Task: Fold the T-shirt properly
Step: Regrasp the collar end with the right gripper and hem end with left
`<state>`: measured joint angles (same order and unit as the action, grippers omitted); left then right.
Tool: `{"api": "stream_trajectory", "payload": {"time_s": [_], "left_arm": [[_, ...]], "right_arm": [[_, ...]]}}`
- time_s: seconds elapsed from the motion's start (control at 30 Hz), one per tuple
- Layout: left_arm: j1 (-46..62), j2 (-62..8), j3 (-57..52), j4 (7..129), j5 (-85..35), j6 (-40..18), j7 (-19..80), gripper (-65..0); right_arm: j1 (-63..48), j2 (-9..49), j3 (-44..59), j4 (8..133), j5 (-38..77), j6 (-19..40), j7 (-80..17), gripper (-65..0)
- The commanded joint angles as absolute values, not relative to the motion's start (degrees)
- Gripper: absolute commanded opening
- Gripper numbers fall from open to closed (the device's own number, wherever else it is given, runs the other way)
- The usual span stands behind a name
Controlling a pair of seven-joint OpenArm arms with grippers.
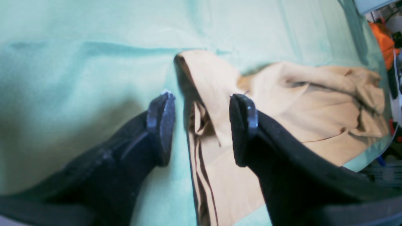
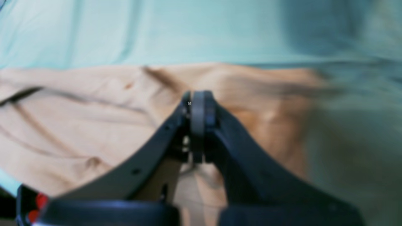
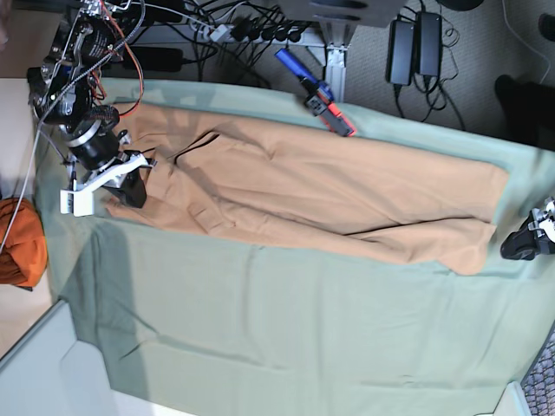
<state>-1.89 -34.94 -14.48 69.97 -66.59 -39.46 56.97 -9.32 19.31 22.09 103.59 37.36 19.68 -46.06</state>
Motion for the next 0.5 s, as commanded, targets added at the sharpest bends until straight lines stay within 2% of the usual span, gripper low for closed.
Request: {"api": "stream_trajectory", "payload": {"time_s": [0.0,0.17,0.47], "left_arm": [[-2.6,-36.2,-15.0,70.7,-67.7,-40.0,56.0,-33.2],[-1.6,-36.2,-15.0,70.7,-68.2,-40.0,56.2,-33.1],[-1.1,-32.6,-15.0,70.7,-69.4,-40.0,56.1,-33.1]], "right_arm": [[-8.7,19.8,20.7,103.5,36.7,25.8,-44.1,-65.0],[-7.6,19.8,13.3,97.7,32.0,25.8,-42.2,-65.0],[-6.4,19.8,12.7,94.9,31.9,25.8,-41.9,-65.0]]}}
